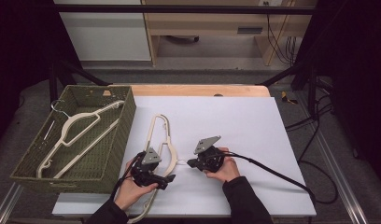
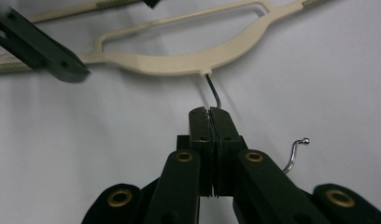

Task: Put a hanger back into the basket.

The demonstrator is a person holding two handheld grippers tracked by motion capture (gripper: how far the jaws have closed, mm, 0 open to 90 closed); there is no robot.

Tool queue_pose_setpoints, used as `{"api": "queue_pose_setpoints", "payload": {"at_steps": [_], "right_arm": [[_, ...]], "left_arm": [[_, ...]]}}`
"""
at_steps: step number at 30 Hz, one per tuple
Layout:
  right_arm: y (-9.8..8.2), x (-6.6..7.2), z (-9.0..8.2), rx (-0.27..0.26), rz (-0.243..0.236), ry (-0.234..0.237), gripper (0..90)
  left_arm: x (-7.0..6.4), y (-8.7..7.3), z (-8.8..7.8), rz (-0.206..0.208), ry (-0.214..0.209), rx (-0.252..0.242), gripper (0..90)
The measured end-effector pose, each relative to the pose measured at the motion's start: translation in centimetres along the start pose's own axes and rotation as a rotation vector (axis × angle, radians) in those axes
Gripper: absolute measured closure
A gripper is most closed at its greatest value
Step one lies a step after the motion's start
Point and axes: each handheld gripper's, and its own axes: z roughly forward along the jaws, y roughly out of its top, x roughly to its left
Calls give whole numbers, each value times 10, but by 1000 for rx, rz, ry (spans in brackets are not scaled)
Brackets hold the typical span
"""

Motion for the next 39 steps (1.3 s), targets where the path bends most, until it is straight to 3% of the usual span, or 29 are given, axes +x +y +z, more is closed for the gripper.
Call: {"api": "queue_pose_setpoints", "payload": {"at_steps": [11,17,19,24,28,30,31,34,36,37,39], "right_arm": [[13,9,-17,-28,-23,-5,899],[18,14,-27,-53,-29,-9,899],[21,15,-29,-54,-45,-13,899],[24,20,-30,-62,-35,-8,900],[24,21,-32,-73,-52,-13,900],[24,21,-36,-97,-55,-34,900],[24,21,-40,-134,-66,-35,900],[26,21,-54,-202,-33,-33,775],[24,22,-67,-244,-21,-69,631],[22,21,-73,-262,-6,-85,622],[17,19,-87,-303,30,-73,554]], "left_arm": [[-4,3,21,40,65,80,309],[-6,5,21,58,83,70,494],[-7,5,19,56,69,66,564],[-12,6,22,63,65,94,683],[-16,6,22,60,93,113,701],[-16,7,19,52,100,101,703],[-16,7,18,46,102,96,706],[-17,9,10,30,122,71,713],[-17,9,4,18,145,51,719],[-17,10,0,19,161,45,723],[-16,10,-8,13,170,41,731]]}}
